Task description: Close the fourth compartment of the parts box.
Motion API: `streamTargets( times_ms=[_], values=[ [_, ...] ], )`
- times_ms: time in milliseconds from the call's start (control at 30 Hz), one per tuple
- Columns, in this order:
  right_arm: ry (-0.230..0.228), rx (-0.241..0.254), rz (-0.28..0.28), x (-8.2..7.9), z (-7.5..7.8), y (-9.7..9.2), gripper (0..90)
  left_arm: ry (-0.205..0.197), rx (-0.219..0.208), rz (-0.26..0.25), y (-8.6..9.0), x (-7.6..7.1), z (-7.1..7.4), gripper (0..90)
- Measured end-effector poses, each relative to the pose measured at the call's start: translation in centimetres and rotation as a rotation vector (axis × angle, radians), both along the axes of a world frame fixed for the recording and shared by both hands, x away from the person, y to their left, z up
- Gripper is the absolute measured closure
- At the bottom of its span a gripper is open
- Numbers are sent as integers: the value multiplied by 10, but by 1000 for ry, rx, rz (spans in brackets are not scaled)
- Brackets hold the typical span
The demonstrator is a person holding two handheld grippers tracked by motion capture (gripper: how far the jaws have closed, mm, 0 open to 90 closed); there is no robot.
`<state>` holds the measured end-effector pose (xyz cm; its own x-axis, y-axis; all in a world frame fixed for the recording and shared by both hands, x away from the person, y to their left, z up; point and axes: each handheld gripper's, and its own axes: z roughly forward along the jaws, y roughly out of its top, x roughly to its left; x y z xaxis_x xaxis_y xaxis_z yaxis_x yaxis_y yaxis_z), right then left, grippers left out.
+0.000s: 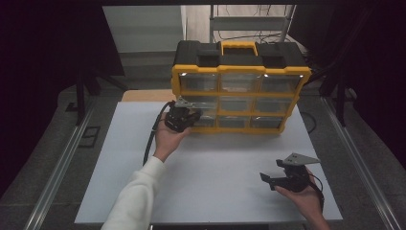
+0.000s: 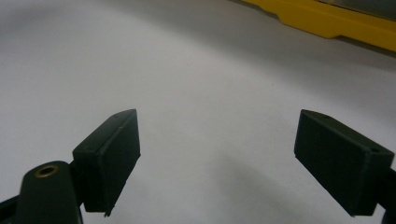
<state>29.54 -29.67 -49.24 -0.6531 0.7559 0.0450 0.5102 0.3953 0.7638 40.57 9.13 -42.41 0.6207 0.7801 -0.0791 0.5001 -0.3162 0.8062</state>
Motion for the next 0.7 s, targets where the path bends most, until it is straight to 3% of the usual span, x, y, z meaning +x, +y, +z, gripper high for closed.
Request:
streamTargets(
  times_ms=[167, 300, 700],
  values=[
    [0, 0, 0, 1, 0, 0, 149, -2, 6, 19, -1, 6, 1, 896],
    [2, -5, 2, 1, -1, 1, 150, 9, -20, 37, 0, 13, 2, 896],
    [6, 1, 6, 3, 0, 2, 151, 16, -15, 65, 1, 25, 2, 895]
  ],
)
